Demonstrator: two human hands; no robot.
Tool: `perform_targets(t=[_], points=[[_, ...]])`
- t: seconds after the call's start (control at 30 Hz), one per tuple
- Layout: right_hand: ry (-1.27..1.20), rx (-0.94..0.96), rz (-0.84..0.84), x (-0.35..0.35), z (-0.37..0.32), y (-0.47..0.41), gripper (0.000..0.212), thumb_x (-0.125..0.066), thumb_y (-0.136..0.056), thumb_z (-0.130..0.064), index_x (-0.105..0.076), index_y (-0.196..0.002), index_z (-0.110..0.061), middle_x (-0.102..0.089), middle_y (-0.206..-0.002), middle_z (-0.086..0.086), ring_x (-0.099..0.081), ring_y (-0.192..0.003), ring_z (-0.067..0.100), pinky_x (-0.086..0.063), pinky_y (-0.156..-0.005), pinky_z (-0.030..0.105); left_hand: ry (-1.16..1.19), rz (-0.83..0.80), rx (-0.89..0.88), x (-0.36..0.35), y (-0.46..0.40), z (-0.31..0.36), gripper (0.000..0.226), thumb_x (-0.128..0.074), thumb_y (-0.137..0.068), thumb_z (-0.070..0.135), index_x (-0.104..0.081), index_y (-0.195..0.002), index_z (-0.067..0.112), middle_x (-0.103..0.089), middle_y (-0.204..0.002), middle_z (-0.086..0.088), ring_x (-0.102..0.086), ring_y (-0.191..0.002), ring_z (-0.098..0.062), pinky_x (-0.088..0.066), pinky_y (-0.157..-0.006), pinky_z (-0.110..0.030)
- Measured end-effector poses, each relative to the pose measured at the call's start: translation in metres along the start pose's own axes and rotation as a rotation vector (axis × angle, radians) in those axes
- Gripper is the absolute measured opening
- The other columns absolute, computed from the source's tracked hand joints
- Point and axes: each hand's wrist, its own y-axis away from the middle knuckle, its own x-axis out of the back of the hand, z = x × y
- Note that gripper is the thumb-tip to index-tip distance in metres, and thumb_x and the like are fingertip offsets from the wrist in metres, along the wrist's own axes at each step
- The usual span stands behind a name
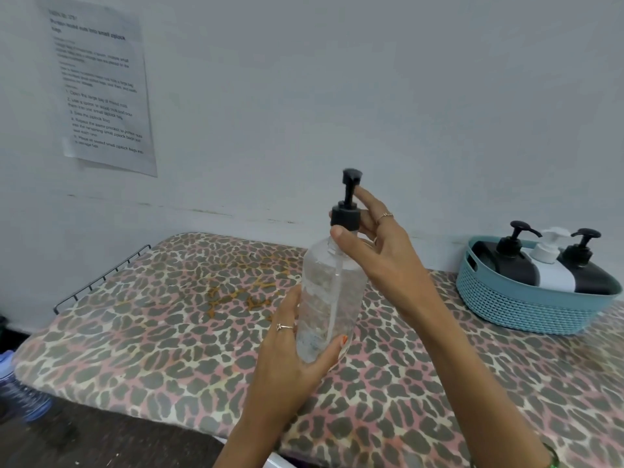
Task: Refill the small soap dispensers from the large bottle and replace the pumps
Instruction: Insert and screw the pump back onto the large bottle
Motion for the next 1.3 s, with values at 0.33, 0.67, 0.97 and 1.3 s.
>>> perform_targets(t=[0.33,0.67,0.97,1.3], points=[[-0.176,0.207,0.067,-0.009,-0.008,-0.006,0.026,-0.05,-0.095,-0.023,-0.055,-0.121,-0.019,-0.069,-0.1,0.001,-0.067,-0.097,0.017,-0.051,-0.087,0.028,0.026,0.002,0.021,-0.001,0.001,0.001,0.079,-0.063,-0.071,0.067,-0.007,-0.127,0.072,-0.043,-0.135,0.03,-0.047,-0.121,0.009,-0.044,-0.098,-0.016],[-0.082,0.171,-0.005,0.011,-0.005,-0.035,0.012,-0.061,-0.088,-0.033,-0.066,-0.099,-0.028,-0.071,-0.098,-0.003,-0.069,-0.093,0.015,-0.052,-0.094,0.044,0.053,-0.054,0.038,-0.012,-0.046,0.008,0.097,-0.071,-0.063,0.07,-0.02,-0.141,0.044,-0.045,-0.132,0.03,-0.046,-0.121,0.009,-0.043,-0.104,-0.025],[-0.13,0.206,0.125,0.045,0.015,-0.067,0.016,-0.065,-0.084,-0.038,-0.069,-0.094,-0.027,-0.071,-0.094,0.005,-0.068,-0.093,0.018,-0.051,-0.094,0.043,0.095,-0.186,-0.077,-0.041,-0.119,0.006,0.081,-0.077,-0.073,0.041,-0.029,-0.139,0.04,-0.062,-0.117,0.018,-0.062,-0.104,0.001,-0.052,-0.085,-0.02],[-0.156,0.027,-0.124,0.072,0.037,-0.08,0.036,-0.054,-0.094,0.002,-0.062,-0.12,-0.021,-0.07,-0.115,-0.004,-0.063,-0.11,0.003,-0.046,-0.094,0.013,0.134,-0.213,-0.138,-0.057,-0.131,-0.022,0.084,-0.078,-0.069,0.046,-0.025,-0.133,0.057,-0.058,-0.122,0.03,-0.056,-0.113,0.007,-0.048,-0.092,-0.016]])
